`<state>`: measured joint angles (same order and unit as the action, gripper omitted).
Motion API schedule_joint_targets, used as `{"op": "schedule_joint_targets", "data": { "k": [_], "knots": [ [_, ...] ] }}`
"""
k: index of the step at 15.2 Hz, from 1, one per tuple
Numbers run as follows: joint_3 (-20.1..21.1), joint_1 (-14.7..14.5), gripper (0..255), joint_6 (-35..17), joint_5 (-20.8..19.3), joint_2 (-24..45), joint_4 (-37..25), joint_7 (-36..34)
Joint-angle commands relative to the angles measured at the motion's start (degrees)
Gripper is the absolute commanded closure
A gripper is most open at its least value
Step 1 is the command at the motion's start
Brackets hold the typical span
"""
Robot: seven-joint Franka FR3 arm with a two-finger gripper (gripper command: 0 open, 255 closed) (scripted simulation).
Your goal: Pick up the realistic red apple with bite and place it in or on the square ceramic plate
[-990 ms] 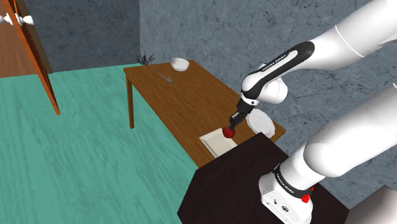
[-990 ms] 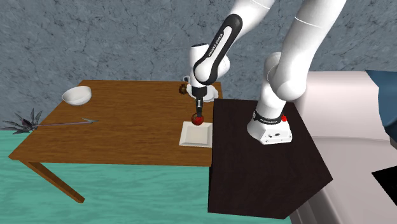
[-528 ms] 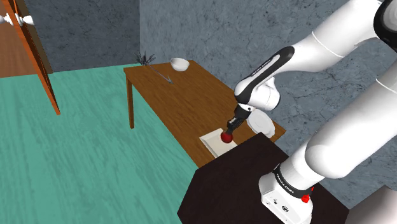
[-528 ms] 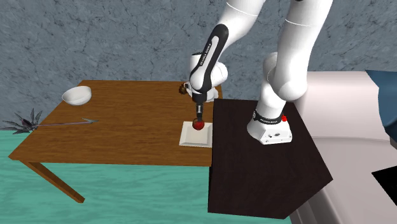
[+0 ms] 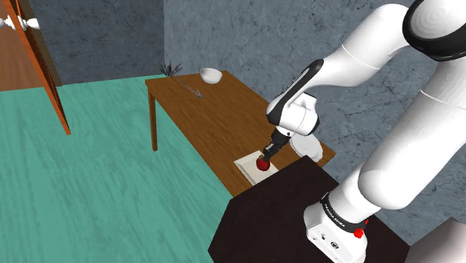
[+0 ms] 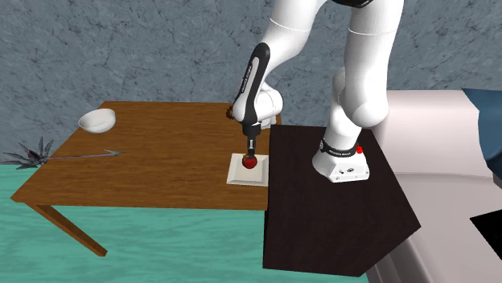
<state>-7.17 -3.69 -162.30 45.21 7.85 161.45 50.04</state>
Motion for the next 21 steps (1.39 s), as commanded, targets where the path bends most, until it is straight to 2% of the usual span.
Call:
{"op": "schedule_joint_targets", "data": {
  "k": [1, 5, 6, 11, 14, 15, 21],
  "knots": [
    [0.1, 0.1, 255, -0.2, 0.5, 0.5, 0.0, 0.4],
    [0.1, 0.2, 255, -0.2, 0.5, 0.5, 0.0, 0.4],
    [0.2, 0.1, 0, -0.2, 0.7, 0.6, 0.0, 0.5],
    [0.1, 0.2, 0, -0.2, 0.5, 0.5, 0.0, 0.4],
    [-5.4, -0.5, 0, 5.1, -15.7, -8.8, 2.6, -11.4],
    [-6.1, 0.0, 0, 6.8, -19.4, -11.2, 2.9, -14.0],
    [-5.4, 0.7, 0, 6.8, -19.3, -11.2, 2.9, -14.0]
  ]
}}
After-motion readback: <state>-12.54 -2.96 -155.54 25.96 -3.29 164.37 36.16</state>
